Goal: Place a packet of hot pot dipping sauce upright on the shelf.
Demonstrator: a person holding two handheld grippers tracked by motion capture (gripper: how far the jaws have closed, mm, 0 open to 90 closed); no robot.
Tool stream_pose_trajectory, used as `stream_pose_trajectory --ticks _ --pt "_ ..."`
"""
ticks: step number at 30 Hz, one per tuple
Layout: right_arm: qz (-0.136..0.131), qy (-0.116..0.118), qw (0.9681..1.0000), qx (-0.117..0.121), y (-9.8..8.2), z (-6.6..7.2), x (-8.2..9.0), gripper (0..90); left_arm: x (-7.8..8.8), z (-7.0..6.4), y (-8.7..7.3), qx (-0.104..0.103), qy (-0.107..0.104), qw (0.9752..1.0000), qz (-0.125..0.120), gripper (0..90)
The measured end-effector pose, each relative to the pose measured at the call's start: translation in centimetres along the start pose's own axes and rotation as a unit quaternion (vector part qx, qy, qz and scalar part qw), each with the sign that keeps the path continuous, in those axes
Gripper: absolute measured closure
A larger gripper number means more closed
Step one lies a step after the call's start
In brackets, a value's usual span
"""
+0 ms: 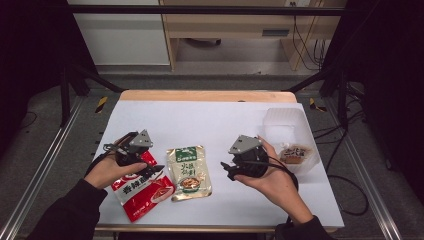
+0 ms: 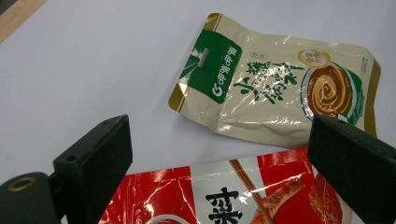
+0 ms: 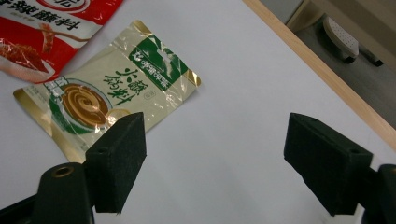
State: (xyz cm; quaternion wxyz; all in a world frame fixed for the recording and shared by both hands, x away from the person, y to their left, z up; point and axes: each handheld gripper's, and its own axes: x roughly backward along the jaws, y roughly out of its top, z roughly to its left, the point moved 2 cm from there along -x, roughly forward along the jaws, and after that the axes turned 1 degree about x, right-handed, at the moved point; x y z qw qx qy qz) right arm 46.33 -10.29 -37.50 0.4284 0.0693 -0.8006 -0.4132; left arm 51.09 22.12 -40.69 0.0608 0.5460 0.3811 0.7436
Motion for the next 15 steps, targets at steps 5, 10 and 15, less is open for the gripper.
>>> stream_pose_trajectory --ticks 5,10,15 --pt "-0.002 0.003 0.9997 -0.023 -0.2 0.8 -1.9 21.9 -0.4 -0.1 0.5 -0.003 0.004 1.0 -0.002 6.6" --pt "0.0 0.007 0.9994 -0.034 -0.5 1.3 -3.4 22.2 -0.6 -0.1 1.0 -0.006 0.005 1.0 -0.004 6.5" --pt "-0.004 0.001 0.9992 -0.04 -1.1 1.6 -4.3 23.1 -1.0 0.1 1.5 -0.006 0.004 1.0 -0.003 6.5"
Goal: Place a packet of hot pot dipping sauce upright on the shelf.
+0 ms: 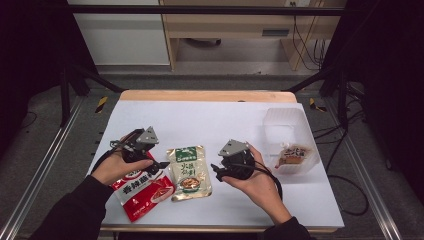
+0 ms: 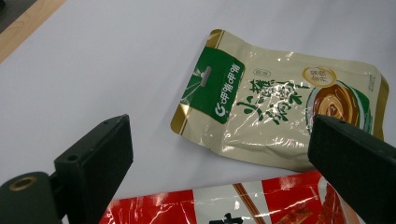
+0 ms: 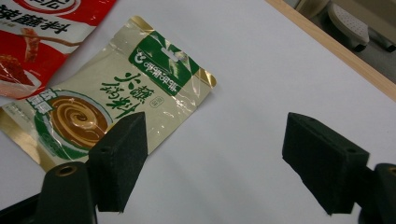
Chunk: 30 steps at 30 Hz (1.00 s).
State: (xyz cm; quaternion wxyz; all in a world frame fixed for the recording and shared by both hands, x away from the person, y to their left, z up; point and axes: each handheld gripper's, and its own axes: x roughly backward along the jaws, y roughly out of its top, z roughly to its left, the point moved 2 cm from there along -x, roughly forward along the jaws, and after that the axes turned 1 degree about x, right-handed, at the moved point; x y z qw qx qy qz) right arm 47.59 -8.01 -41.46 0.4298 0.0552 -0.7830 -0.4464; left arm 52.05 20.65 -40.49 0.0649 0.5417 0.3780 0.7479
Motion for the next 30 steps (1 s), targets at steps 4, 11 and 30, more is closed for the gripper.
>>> stream_pose_trajectory --ticks 4,11,30 --pt "-0.003 0.0 1.0 -0.002 -0.4 0.3 -0.8 24.1 -0.5 0.1 0.4 0.001 -0.001 1.0 0.001 6.6" --pt "-0.003 0.003 1.0 -0.006 -1.2 0.8 -2.0 24.8 -1.5 0.6 0.7 0.002 0.002 1.0 0.006 7.5" --pt "-0.012 0.012 0.9998 -0.013 -2.6 1.3 -2.7 27.1 -5.1 2.0 -0.2 0.018 -0.006 0.9989 0.043 16.4"
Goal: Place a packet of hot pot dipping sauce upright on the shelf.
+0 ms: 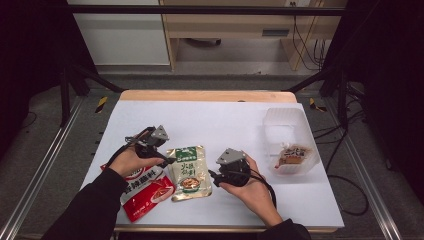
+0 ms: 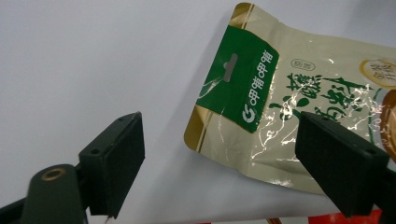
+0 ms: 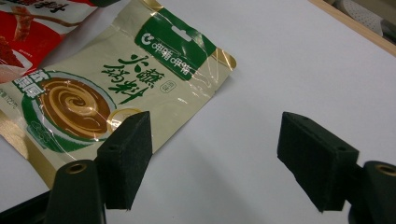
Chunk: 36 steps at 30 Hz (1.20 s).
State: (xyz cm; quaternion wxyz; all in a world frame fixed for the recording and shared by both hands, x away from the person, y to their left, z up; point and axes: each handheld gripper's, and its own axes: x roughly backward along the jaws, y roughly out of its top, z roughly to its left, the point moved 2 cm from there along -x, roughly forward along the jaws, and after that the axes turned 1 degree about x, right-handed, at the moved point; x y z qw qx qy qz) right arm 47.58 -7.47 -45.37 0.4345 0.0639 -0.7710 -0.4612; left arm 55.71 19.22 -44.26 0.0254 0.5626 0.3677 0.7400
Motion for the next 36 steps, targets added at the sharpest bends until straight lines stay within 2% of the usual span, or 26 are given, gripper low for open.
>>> stream_pose_trajectory --ticks 4,7,9,15,20,24,27,32,36 --pt "-0.001 0.002 1.0 0.001 -0.1 -0.1 0.1 27.6 -0.8 0.4 -0.1 0.01 -0.006 0.9999 0.005 19.4" --pt "-0.001 0.003 1.0 0.0 -0.2 -0.2 0.1 28.3 -1.4 0.5 -0.2 0.01 -0.013 0.9998 0.007 25.3" --pt "0.0 0.003 1.0 -0.003 -0.3 -0.3 0.2 28.5 -1.7 0.6 -0.3 0.005 -0.013 0.9998 0.013 25.9" --pt "0.002 0.005 1.0 -0.005 -0.5 -0.4 0.1 28.6 -2.6 1.1 -0.6 0.016 -0.027 0.9993 0.019 29.2" --pt "0.005 0.01 0.9999 -0.005 -0.5 -0.3 0.0 28.6 -2.9 1.2 -0.7 0.024 -0.048 0.9983 0.022 34.9" --pt "0.005 0.01 0.9999 -0.005 -0.5 -0.3 0.0 28.8 -2.9 0.9 -0.7 0.021 -0.065 0.9974 0.024 39.9" --pt "0.002 0.011 0.9999 -0.005 -0.5 -0.3 0.1 28.9 -2.7 0.6 -0.7 0.02 -0.067 0.9972 0.026 43.3" --pt "0.003 0.012 0.9999 -0.008 -0.5 -0.4 0.0 29.0 -1.4 0.2 -0.4 0.016 -0.078 0.9968 0.01 49.7" --pt "0.004 0.012 0.9999 -0.005 -0.5 -0.4 0.0 29.3 -0.7 -0.3 -0.4 0.003 -0.089 0.996 0.008 53.3"
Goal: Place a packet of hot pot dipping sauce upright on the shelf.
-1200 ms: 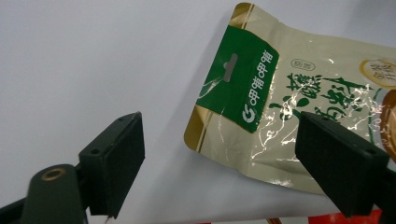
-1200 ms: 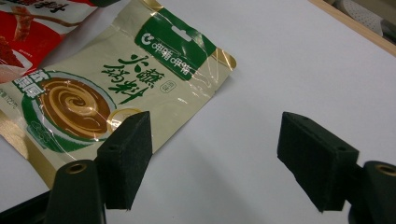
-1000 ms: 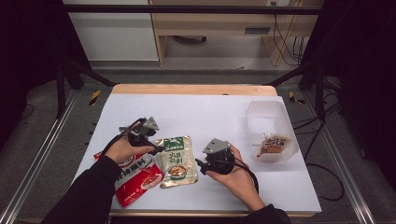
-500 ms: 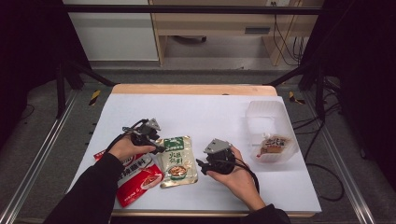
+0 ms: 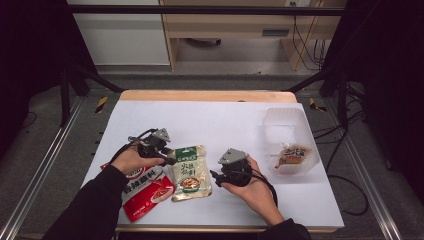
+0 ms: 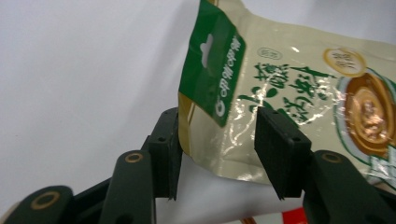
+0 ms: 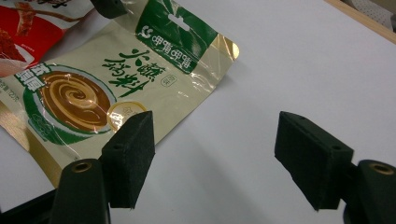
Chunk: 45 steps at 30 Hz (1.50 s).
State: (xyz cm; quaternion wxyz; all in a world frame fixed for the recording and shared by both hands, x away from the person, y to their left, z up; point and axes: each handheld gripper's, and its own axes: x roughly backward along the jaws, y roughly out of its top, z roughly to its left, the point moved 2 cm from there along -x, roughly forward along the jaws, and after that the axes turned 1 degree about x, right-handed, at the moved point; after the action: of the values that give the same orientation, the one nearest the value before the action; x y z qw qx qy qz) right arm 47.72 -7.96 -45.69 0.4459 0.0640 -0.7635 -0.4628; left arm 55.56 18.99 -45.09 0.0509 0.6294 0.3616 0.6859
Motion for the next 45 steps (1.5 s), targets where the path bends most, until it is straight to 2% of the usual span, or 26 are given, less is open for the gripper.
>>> stream_pose_trajectory --ticks 4,7,12,16,19,23,26,29,37,38,39,45 --pt "0.002 0.001 1.0 0.001 0.0 0.0 -0.1 29.4 0.0 -0.5 0.0 -0.01 -0.005 0.9999 0.003 56.3" --pt "0.005 0.002 1.0 0.0 0.0 0.0 -0.1 29.5 -0.3 -0.6 -0.1 -0.011 -0.009 0.9999 0.006 58.4" --pt "0.007 0.004 1.0 0.003 -0.1 0.1 -0.2 29.6 -1.3 -0.5 -0.4 -0.011 0.0 0.9998 0.014 61.8" --pt "0.008 0.004 1.0 0.003 -0.1 0.1 -0.2 29.8 -1.5 -0.4 -0.5 -0.013 0.018 0.9997 0.014 69.5" --pt "0.005 0.003 1.0 0.003 0.0 0.1 -0.2 29.8 -1.6 -0.3 -0.5 -0.011 0.029 0.9994 0.016 78.7" --pt "0.002 0.002 1.0 0.001 0.0 0.1 -0.1 29.9 -1.4 -0.5 -0.4 -0.009 0.03 0.9994 0.013 88.0" --pt "0.001 0.003 1.0 0.003 0.3 0.0 0.2 29.8 -0.8 -0.7 0.0 -0.018 0.036 0.9991 0.015 89.2" --pt "0.005 0.003 0.9999 0.013 0.9 -0.1 0.7 29.6 0.0 -1.0 0.6 -0.028 0.043 0.9987 0.006 89.7" --pt "0.016 0.004 0.9981 0.06 3.3 -0.8 2.7 30.2 2.7 -2.5 2.9 -0.065 0.049 0.9966 -0.012 90.0" --pt "0.016 0.004 0.9981 0.06 3.3 -0.8 2.7 30.2 2.7 -2.5 2.9 -0.065 0.049 0.9966 -0.012 90.0" --pt "0.02 0.007 0.9974 0.069 3.9 -1.3 3.1 30.5 3.3 -3.0 3.7 -0.076 0.049 0.9958 -0.016 90.0" --pt "0.037 0.019 0.9952 0.088 5.5 -2.0 4.2 30.8 4.7 -4.5 5.7 -0.105 0.043 0.9932 -0.027 90.0"
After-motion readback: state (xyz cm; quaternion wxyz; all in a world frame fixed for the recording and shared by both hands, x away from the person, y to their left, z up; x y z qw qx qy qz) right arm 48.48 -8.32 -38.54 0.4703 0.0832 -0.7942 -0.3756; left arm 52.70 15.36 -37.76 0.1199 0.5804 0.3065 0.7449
